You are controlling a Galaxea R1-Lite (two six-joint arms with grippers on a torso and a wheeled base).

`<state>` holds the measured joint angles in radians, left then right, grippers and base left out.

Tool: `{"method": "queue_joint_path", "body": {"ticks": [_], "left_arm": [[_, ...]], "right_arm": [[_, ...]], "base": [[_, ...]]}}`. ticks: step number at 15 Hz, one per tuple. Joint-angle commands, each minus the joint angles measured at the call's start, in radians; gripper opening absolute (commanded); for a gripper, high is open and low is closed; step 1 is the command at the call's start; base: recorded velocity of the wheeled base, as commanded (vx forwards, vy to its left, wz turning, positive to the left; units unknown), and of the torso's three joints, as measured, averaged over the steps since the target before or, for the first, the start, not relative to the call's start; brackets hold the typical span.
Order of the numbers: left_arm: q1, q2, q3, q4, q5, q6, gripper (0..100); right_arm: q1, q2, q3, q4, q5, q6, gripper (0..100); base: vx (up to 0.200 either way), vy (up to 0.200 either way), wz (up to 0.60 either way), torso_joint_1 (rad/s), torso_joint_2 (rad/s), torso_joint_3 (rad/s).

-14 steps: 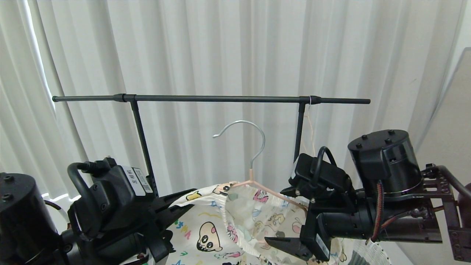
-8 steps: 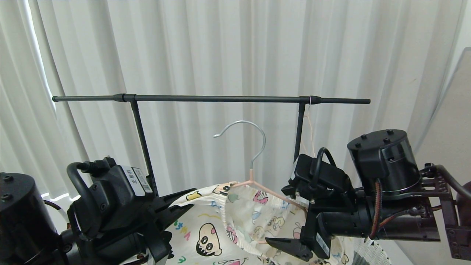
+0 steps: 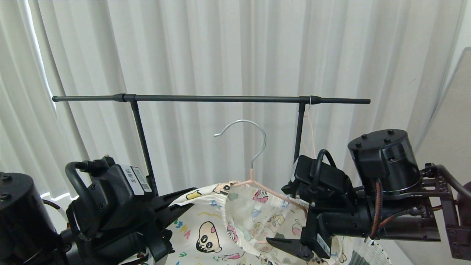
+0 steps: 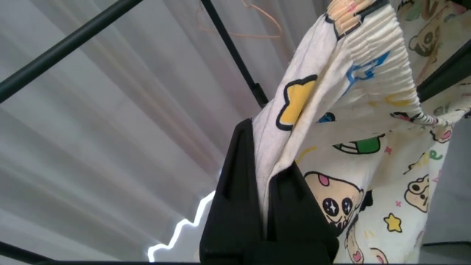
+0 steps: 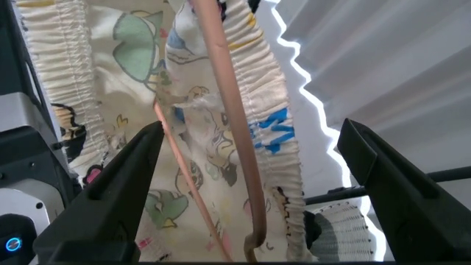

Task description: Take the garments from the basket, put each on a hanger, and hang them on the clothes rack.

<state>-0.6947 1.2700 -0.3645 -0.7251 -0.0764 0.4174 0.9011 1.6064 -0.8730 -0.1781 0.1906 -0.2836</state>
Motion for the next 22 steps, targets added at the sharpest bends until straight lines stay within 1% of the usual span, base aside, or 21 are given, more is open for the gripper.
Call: {"method": "queue_joint_path", "body": {"ticks": [1, 4, 6, 9, 10, 18, 19, 21, 22], "left_arm": [[0.0, 0.0, 0.001, 0.0, 0.0, 0.0, 0], [0.0, 0.0, 0.001, 0.0, 0.0, 0.0, 0], [0.0, 0.0, 0.001, 0.0, 0.0, -0.002, 0], [0.0, 0.0, 0.001, 0.0, 0.0, -0.002, 0], [0.0, 0.0, 0.001, 0.0, 0.0, -0.002, 0], [0.0, 0.0, -0.002, 0.0, 0.001, 0.0, 0], [0.0, 0.0, -0.002, 0.0, 0.001, 0.001, 100], [0.0, 0.003, -0.001, 0.0, 0.001, -0.002, 100], [0.006, 0.002, 0.002, 0.0, 0.003, -0.006, 100]], "right_arm": [[-0.002, 0.0, 0.0, 0.0, -0.005, 0.0, 100], [-0.002, 0.001, 0.002, 0.0, -0.01, 0.0, 100], [-0.001, 0.0, 0.002, 0.002, -0.054, -0.019, 100], [0.002, 0.001, 0.003, 0.0, -0.056, -0.032, 100], [0.002, 0.001, 0.006, -0.001, -0.05, -0.032, 0], [0.001, -0.006, 0.003, -0.008, -0.053, -0.034, 0], [0.001, -0.013, 0.002, -0.008, -0.053, -0.034, 0], [-0.005, -0.033, 0.003, -0.008, -0.054, -0.054, 0], [-0.027, -0.048, 0.005, -0.004, -0.054, -0.081, 0]], "base": [[0.0, 0.0, 0.0, 0.0, 0.0, 0.0], [0.0, 0.0, 0.0, 0.0, 0.0, 0.0], [0.0, 0.0, 0.0, 0.0, 0.0, 0.0], [0.0, 0.0, 0.0, 0.0, 0.0, 0.0], [0.0, 0.0, 0.0, 0.0, 0.0, 0.0], [0.0, 0.0, 0.0, 0.0, 0.0, 0.0], [0.0, 0.0, 0.0, 0.0, 0.0, 0.0], [0.0, 0.0, 0.0, 0.0, 0.0, 0.0], [0.0, 0.0, 0.0, 0.0, 0.0, 0.0]]}}
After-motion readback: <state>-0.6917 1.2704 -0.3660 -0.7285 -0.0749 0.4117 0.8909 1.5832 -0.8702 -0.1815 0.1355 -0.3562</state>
